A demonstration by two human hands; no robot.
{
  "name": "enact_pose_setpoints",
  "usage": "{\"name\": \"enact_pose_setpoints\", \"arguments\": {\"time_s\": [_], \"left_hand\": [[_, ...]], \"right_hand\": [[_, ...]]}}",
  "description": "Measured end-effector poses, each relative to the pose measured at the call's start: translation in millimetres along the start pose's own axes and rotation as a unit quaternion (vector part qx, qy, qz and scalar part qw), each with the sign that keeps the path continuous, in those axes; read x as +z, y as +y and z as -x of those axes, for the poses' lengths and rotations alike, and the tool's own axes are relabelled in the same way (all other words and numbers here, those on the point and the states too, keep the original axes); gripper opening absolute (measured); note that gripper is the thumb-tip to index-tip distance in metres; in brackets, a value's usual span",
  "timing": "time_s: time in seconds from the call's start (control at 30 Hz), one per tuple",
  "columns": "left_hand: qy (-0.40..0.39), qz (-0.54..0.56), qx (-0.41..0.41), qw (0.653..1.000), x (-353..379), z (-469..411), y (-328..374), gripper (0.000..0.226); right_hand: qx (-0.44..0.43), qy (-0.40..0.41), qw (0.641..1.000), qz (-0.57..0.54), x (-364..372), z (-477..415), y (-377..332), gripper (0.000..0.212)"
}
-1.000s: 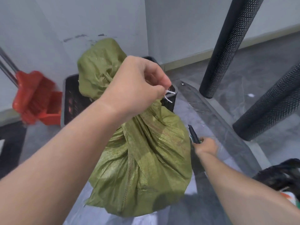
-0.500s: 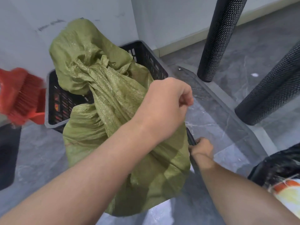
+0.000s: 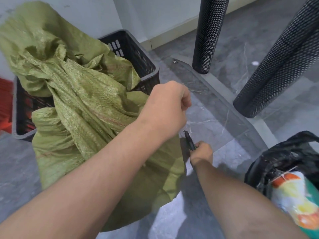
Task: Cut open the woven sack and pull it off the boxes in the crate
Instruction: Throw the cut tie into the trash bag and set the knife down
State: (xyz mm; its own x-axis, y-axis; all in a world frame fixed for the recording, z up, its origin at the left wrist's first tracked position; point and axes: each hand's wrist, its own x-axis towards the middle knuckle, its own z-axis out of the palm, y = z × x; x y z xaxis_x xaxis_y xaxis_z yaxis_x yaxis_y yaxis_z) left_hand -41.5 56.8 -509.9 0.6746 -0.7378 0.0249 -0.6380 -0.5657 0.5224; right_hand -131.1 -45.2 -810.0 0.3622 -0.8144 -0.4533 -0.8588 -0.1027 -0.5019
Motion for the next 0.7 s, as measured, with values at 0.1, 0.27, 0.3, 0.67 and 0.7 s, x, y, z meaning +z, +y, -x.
{"name": "enact_pose_setpoints", "arguments": {"time_s": [0.1, 0.27, 0.3, 0.67, 0.7], "left_hand": [[0.0, 0.003, -0.005, 1.0, 2.2, 0.2, -2.1, 0.026], [0.003, 0.025, -0.007, 1.0, 1.0, 2.0, -10.0, 0.026], [0.004, 0.028, -0.008, 1.0, 0.2, 2.3, -12.2, 0.025], [0.059, 0.234, -0.193, 0.951, -9.4, 32.1, -9.1, 0.019], [0.056, 0.256, -0.214, 0.941, -15.5, 37.5, -3.7, 0.019]], "right_hand": [[0.002, -0.003, 1.0, 0.0, 5.4, 1.7, 3.9, 0.02], [0.007, 0.015, 1.0, 0.005, 0.9, 2.8, -7.2, 0.025], [0.002, 0.023, 1.0, -0.012, -3.5, 2.6, -12.7, 0.027], [0.068, -0.224, 0.746, -0.623, -112.3, 104.6, -114.2, 0.046], [0.085, -0.247, 0.711, -0.652, -126.9, 119.9, -117.2, 0.048]]}}
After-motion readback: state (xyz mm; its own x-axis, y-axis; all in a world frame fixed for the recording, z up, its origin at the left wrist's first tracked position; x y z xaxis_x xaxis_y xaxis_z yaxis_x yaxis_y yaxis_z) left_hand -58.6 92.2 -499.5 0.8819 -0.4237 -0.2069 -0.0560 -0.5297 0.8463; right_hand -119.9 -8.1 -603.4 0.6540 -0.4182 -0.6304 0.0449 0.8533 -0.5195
